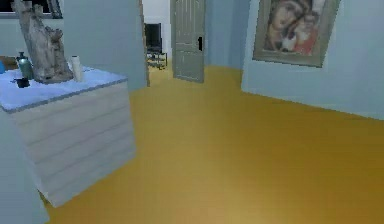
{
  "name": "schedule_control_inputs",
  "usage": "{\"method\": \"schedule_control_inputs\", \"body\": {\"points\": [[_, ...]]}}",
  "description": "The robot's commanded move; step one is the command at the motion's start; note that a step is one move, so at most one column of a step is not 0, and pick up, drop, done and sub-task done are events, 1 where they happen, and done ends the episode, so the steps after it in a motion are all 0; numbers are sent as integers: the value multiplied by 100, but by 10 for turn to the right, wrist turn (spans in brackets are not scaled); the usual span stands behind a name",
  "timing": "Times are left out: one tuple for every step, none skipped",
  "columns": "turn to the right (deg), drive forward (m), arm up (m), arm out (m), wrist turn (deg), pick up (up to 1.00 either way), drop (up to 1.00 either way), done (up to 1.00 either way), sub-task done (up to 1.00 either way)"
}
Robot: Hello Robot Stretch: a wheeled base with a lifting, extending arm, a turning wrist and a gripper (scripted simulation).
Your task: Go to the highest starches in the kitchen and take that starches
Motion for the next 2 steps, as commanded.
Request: {"method": "schedule_control_inputs", "body": {"points": [[0,100,0,0,0,0,0,0,0],[0,85,0,0,0,0,0,0,0]]}}
